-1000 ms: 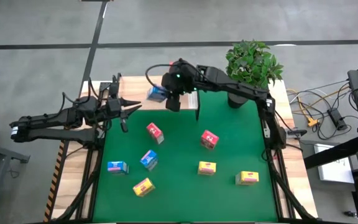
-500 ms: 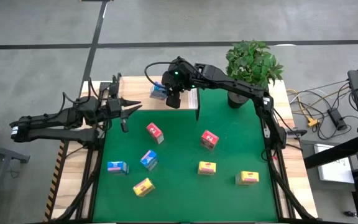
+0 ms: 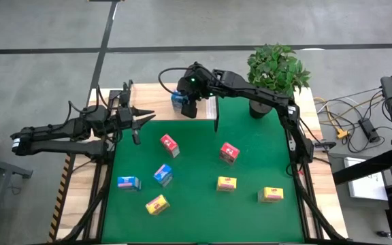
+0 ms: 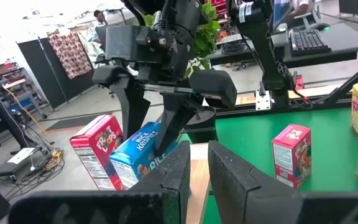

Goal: Stack cereal on shelf
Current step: Put the right blue cereal on the shelf, then adjust the blue cereal on the shelf

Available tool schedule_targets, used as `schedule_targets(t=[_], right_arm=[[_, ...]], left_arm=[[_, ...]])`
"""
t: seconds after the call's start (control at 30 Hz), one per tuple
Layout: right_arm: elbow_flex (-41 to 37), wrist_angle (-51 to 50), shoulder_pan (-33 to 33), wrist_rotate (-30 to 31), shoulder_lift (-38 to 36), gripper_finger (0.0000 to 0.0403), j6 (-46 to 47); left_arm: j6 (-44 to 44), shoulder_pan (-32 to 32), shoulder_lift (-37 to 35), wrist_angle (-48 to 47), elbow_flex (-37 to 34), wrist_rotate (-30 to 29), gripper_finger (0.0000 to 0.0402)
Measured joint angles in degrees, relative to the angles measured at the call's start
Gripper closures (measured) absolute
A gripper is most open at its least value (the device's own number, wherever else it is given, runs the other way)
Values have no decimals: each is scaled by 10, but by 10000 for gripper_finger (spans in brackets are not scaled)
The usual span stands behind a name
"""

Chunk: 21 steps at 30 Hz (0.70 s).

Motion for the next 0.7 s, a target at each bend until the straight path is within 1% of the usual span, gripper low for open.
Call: schedule_targets(t=[0.23, 0.37, 0.47, 0.57, 0.7], right_arm=[[40, 0, 2, -1, -8, 193, 20], [39, 3, 8, -1, -28, 193, 21], [40, -14, 16, -2, -45, 199, 20], [40, -51, 24, -2, -57, 222, 12], [39, -121, 29, -2, -58, 273, 4]], left_arm=[[0, 0, 0, 0, 0, 0, 361], [0, 0, 0, 0, 0, 0, 361], [1, 0, 0, 0, 0, 0, 361], [0, 0, 0, -1, 0, 0, 361], [0, 0, 0, -5, 0, 0, 361]])
